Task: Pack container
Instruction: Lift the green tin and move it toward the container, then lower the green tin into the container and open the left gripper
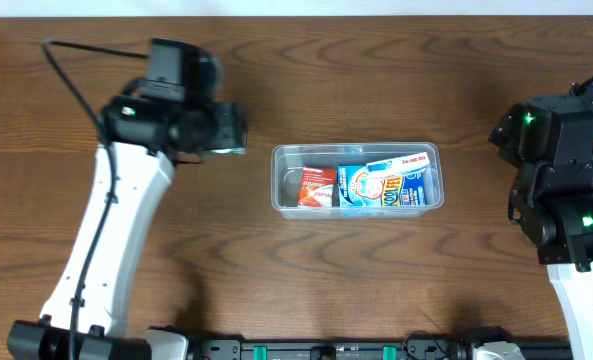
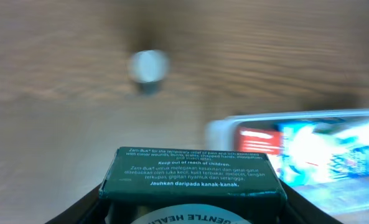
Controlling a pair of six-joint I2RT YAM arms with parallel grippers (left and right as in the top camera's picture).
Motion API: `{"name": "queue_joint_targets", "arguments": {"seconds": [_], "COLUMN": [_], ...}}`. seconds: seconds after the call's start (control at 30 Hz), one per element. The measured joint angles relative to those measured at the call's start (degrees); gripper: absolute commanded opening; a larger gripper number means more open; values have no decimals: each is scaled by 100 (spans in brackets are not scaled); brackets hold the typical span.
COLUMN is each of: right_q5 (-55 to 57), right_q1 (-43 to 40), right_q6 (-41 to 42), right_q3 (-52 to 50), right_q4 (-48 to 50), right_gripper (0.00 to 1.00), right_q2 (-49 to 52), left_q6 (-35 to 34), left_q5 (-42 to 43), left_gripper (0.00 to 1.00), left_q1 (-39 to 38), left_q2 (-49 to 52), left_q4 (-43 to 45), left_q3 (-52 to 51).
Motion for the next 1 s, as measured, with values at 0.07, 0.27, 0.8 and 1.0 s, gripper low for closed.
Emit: {"name": "queue_joint_targets", "arguments": {"seconds": [0.07, 0.27, 0.8, 1.0], "right_q5": [0, 2, 0, 0], "right_q1": [0, 0, 0, 0], "right_q6": [0, 0, 0, 0], "right_q3": [0, 0, 0, 0], "right_q4": [0, -2, 0, 0], "right_gripper": [99, 99, 99, 99], "right_q2": [0, 0, 0, 0], "left_q6": [-157, -686, -1220, -1344], "left_q5": [55, -170, -767, -817], "left_gripper": [53, 53, 51, 51], "left_q1": [-391, -1434, -2468, -2474], "left_q2": [-15, 164, 1593, 1958], "left_q4": [153, 601, 702, 756], "left_q3": [0, 0, 0, 0]}}
